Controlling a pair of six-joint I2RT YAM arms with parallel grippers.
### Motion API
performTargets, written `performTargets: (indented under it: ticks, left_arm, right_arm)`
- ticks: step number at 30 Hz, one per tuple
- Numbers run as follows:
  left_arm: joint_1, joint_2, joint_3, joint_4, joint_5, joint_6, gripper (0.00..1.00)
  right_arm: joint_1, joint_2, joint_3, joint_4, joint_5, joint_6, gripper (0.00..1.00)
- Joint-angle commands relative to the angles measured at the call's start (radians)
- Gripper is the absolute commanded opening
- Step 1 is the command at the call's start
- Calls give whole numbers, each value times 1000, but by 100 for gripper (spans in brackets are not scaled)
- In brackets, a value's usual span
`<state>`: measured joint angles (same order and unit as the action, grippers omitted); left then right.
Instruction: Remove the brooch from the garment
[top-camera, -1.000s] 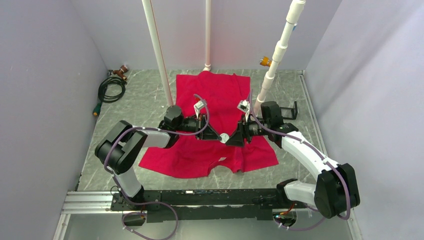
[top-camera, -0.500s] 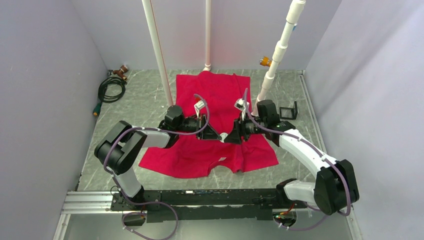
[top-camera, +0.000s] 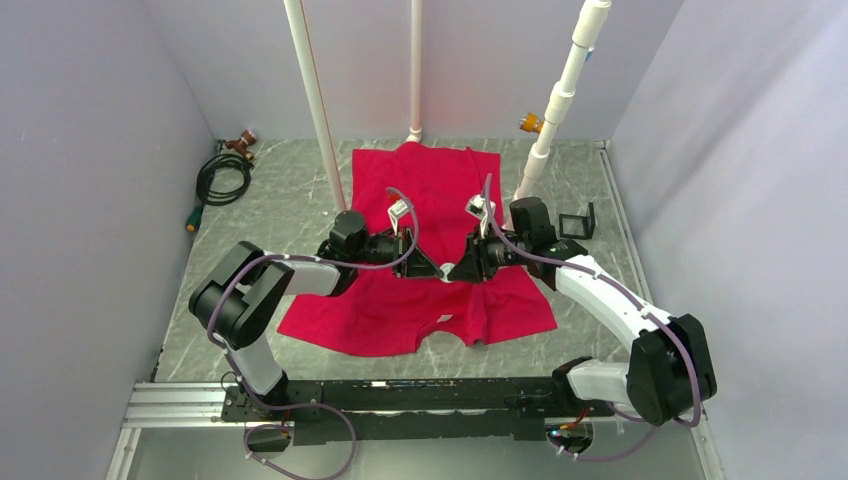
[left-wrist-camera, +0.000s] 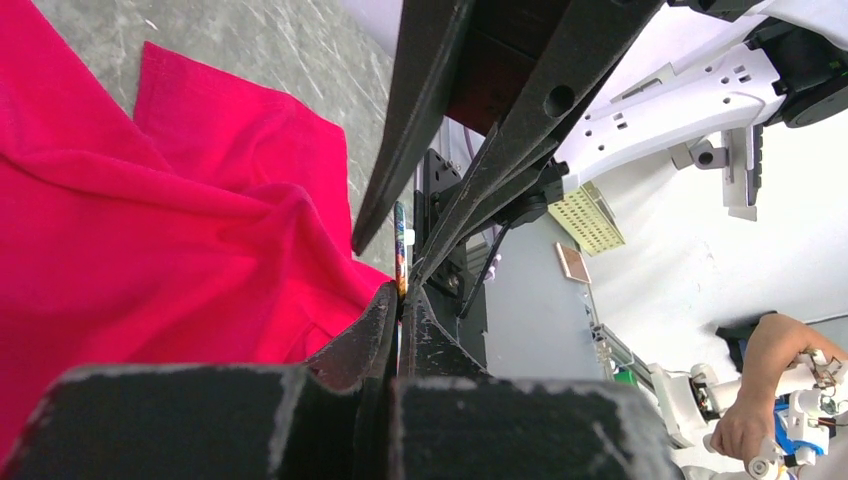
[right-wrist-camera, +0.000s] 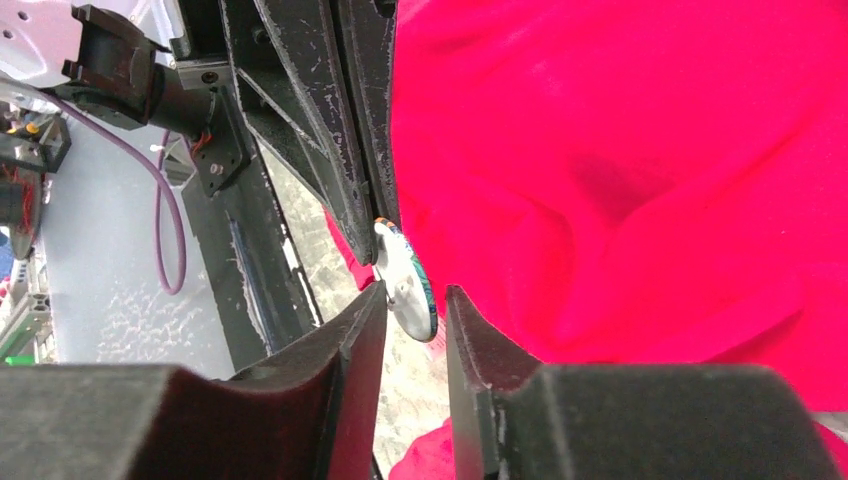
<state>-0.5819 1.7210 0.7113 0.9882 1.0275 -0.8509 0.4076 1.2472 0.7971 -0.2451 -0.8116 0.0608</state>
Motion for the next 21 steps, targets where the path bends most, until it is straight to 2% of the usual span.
performTargets:
  ticks: [1, 21]
  left_arm:
    - [-3, -31, 7, 56, 16, 15, 0]
    - [-3, -49, -26, 112, 3, 32, 0]
  right_arm:
    - [-1, 5, 28, 27, 33, 12, 28]
    - [-32, 22, 13, 70, -8, 105, 16]
